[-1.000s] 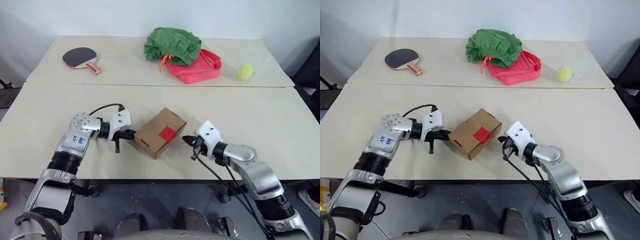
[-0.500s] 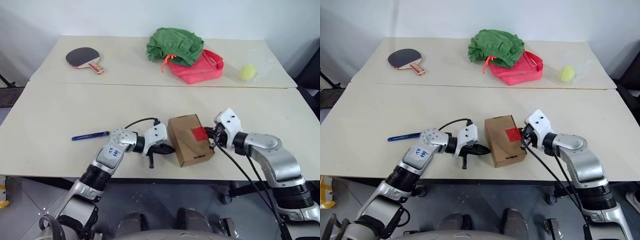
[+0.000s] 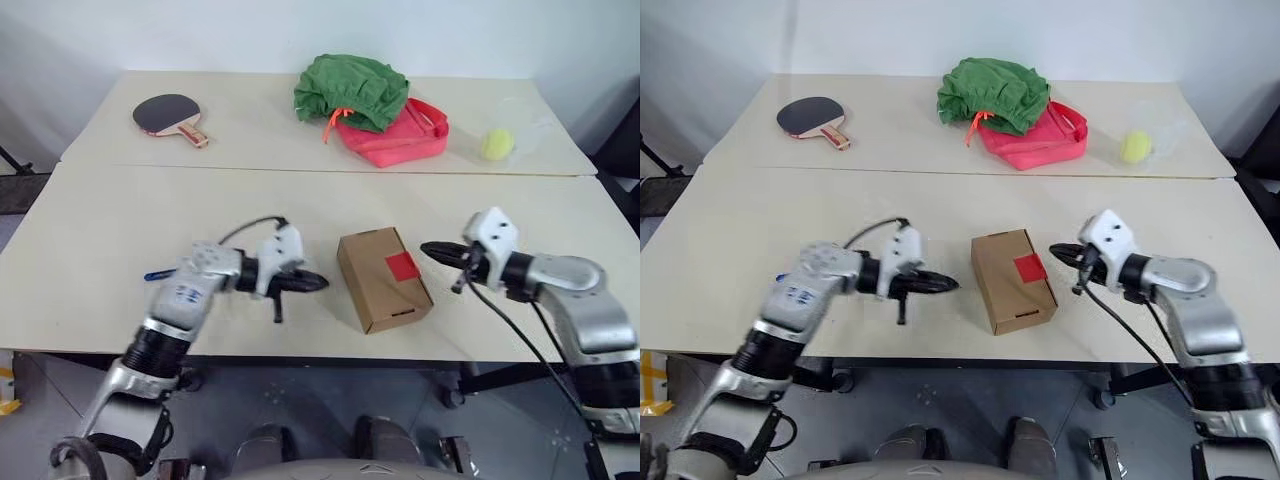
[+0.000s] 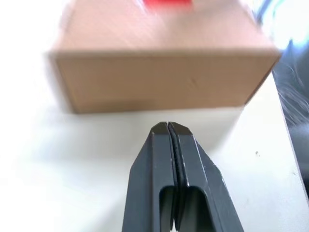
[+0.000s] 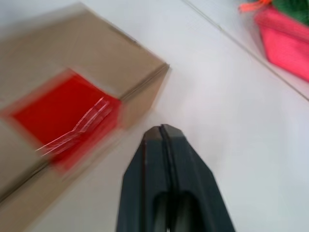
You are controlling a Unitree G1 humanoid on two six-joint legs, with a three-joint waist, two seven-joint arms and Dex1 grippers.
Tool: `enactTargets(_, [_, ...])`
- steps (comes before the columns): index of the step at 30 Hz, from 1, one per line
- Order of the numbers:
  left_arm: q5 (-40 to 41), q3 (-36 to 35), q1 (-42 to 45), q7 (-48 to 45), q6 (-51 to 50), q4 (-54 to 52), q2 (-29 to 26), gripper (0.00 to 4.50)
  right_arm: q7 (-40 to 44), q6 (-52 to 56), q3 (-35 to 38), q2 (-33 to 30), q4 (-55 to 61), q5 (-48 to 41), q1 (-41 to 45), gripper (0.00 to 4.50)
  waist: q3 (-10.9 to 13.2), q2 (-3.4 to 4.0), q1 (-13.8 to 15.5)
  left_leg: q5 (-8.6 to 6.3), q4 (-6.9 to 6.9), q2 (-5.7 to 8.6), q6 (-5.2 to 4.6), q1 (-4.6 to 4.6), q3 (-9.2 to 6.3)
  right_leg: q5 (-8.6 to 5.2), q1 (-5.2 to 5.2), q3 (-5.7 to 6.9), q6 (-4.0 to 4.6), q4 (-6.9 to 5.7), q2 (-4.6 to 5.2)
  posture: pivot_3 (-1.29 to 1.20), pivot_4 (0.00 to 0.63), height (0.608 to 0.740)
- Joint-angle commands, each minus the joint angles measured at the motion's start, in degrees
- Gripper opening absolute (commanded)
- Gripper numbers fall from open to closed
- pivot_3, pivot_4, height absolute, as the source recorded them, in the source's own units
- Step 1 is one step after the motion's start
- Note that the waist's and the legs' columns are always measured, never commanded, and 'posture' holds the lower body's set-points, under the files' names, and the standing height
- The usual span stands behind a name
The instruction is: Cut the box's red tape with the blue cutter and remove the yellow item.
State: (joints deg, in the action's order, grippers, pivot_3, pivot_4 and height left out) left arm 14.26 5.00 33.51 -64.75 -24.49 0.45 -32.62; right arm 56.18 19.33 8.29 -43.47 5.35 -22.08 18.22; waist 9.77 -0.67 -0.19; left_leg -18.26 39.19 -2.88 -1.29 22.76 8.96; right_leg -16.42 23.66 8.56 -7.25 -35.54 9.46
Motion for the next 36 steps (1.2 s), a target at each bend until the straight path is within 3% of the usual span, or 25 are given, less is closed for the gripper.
enactTargets(1, [4.5,-9.6,-2.8,-4.8,3.1,2.2,-8.1,0.4,3.9,4.6,8.3,-2.2,8.5,-10.8,-3.9,0.92,0.0,0.02,-0.1,0.0,-0.01,0.0,0.0,0.0,0.0,0.0,0.0,0.0,0.0,0.01,0.0,0.0,0.15,0.74])
enactTargets(5, [4.5,-18.3,-8.4,-5.2,13.1,9.5,-14.8,1.46,1.0,10.4,11.3,-1.8,16.1,-17.5,-7.0,2.23,0.0,0.08,-0.4,-0.01,-0.08,-0.02,0.0,-0.15,0.03,-0.01,-0.05,-0.03,0.02,-0.03,0.0,0.0,0.15,0.74])
enactTargets(8, [5.2,-27.0,-13.7,-5.8,20.7,17.3,-19.2,2.42,1.2,9.0,10.6,-0.7,23.5,-19.2,-10.9,3.28,0.1,0.08,-0.2,-0.05,-0.08,-0.04,-0.01,-0.16,0.02,-0.01,-0.08,-0.04,0.03,-0.01,0.02,0.0,0.15,0.74])
enactTargets(10, [5.7,-30.9,-17.6,-8.1,20.2,22.3,-23.7,3.02,2.2,5.4,9.2,1.0,27.0,-18.7,-13.1,3.94,0.1,0.07,0.0,-0.08,-0.08,-0.05,0.0,-0.14,0.0,-0.01,-0.06,-0.01,0.03,0.0,0.02,0.0,0.15,0.74])
enactTargets(13, [5.2,-37.2,-22.5,-8.1,21.3,35.2,-31.1,3.96,1.7,2.6,6.8,4.2,30.4,-18.8,-15.4,3.99,0.1,-0.11,-0.3,-0.14,-0.12,-0.08,0.03,-0.14,0.04,-0.02,0.02,0.02,0.05,-0.04,0.01,0.0,0.15,0.74])
enactTargets(15, [4.4,-38.4,-24.1,-8.9,24.6,43.9,-34.8,4.49,0.8,3.5,6.2,5.2,31.0,-20.9,-15.4,4.3,0.1,-0.1,-0.4,-0.2,-0.12,-0.11,0.02,-0.17,0.13,-0.04,0.02,0.05,0.07,-0.01,0.0,0.0,0.15,0.74])
enactTargets(19, [3.0,-37.9,-24.4,-10.7,29.1,54.4,-39.2,4.5,2.0,2.2,4.8,5.4,31.9,-21.5,-15.8,4.47,0.1,-0.12,0.3,-0.28,-0.11,-0.12,-0.08,-0.28,0.21,-0.05,-0.05,0.03,0.09,0.04,0.06,0.0,0.15,0.74])
enactTargets(23, [3.4,-35.6,-21.6,-14.6,30.3,56.0,-39.1,4.5,3.2,1.5,4.5,4.6,32.1,-21.7,-16.4,4.47,0.0,-0.25,0.4,-0.36,-0.11,-0.11,-0.05,-0.28,0.22,-0.05,-0.04,0.05,0.1,-0.01,0.06,0.0,0.15,0.74])
enactTargets(30, [1.6,-26.0,-9.6,-17.6,32.6,50.6,-31.2,4.5,3.1,2.8,4.0,3.6,32.0,-24.0,-15.7,4.47,0.0,-0.33,0.1,-0.36,-0.11,-0.08,-0.04,-0.32,0.32,-0.06,-0.05,0.07,0.11,-0.11,0.05,0.0,0.15,0.74])
enactTargets(36, [-4.9,-15.8,0.5,-19.1,36.6,55.7,-25.1,4.5,3.1,3.0,3.6,2.5,31.8,-23.6,-15.5,4.47,0.0,-0.41,-0.5,-0.36,-0.1,-0.09,-0.02,-0.32,0.88,-0.05,0.01,0.08,0.1,-0.14,0.0,0.0,0.15,0.74])
